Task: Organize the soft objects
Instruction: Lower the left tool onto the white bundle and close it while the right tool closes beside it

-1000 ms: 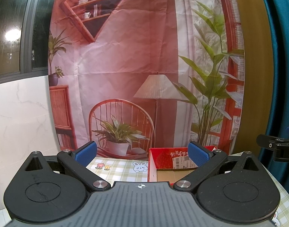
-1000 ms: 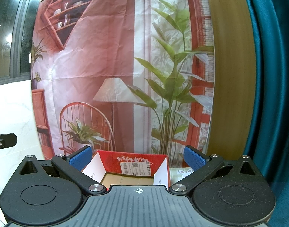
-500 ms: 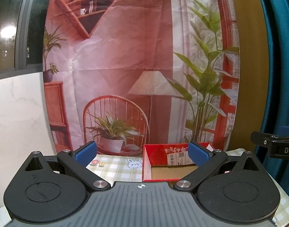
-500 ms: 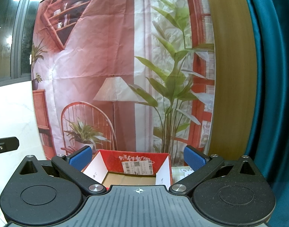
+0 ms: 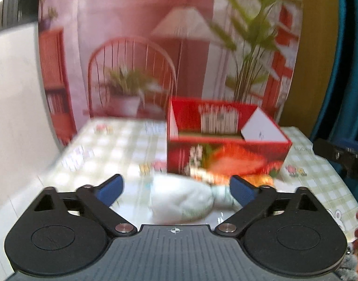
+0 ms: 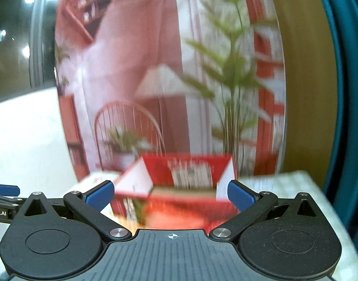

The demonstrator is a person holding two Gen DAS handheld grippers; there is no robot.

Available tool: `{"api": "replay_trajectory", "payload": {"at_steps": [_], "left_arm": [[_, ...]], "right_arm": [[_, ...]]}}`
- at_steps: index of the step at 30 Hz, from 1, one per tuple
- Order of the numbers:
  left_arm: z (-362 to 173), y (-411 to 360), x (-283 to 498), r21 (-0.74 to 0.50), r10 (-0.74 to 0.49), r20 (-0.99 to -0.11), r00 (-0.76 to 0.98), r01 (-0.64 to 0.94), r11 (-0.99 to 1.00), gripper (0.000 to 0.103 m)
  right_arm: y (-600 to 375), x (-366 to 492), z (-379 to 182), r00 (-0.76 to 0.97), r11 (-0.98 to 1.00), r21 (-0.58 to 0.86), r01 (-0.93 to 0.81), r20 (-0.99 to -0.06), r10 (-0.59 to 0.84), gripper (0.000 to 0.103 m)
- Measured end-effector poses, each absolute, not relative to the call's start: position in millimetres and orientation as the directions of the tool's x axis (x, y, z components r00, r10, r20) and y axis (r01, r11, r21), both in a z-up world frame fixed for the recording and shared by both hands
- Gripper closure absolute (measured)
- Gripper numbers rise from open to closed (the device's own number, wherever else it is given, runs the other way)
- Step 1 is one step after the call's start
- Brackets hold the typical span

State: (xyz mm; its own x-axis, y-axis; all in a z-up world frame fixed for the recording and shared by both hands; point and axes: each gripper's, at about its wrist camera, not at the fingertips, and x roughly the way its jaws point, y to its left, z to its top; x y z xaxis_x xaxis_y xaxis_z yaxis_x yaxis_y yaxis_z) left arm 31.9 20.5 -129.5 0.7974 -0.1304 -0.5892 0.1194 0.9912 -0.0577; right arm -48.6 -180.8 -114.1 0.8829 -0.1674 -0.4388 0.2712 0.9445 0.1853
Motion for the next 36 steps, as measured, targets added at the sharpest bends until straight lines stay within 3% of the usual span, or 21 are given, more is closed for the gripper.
{"api": "replay_trajectory", "payload": {"at_steps": [4,10,19,21,23,26,30,36], "left_arm": [[-153,37,44,-0.139,-0.162,-0.617,0.770,0.096,0.986,0.015],[-176,43,56,-0.117,-0.150,-0.603,0.783,0.099,0.988,0.018],[-205,49,74,-0.180,-0.201,-0.598,0.776,0.115,0.977,0.025],[-208,52,79,-0.197,-0.221,-0.592,0.775,0.126,0.972,0.029],[-209,55,85,-0.221,-0.255,-0.590,0.766,0.150,0.964,0.042],[-212,59,93,-0.273,-0.306,-0.574,0.760,0.175,0.946,0.043],[-222,59,100,-0.310,-0.336,-0.585,0.739,0.179,0.934,0.044],[-232,54,95,-0.318,-0.344,-0.598,0.724,0.179,0.931,0.062]], "right_arm": [[-178,-44,-139,0.848,0.940,0.209,0.271,-0.514,-0.130,0.000],[-179,-42,-163,0.828,0.922,0.248,0.296,-0.548,-0.119,0.001],[-173,-24,-201,0.758,0.940,0.240,0.241,-0.651,-0.028,0.026],[-173,-22,-207,0.749,0.941,0.248,0.232,-0.663,-0.010,0.031],[-172,-19,-213,0.737,0.940,0.257,0.225,-0.676,0.008,0.038],[-174,-16,-219,0.730,0.936,0.276,0.220,-0.683,0.030,0.052],[-180,-13,-222,0.731,0.929,0.291,0.227,-0.682,0.035,0.059],[-181,-9,-223,0.729,0.926,0.298,0.231,-0.683,0.038,0.062]]}}
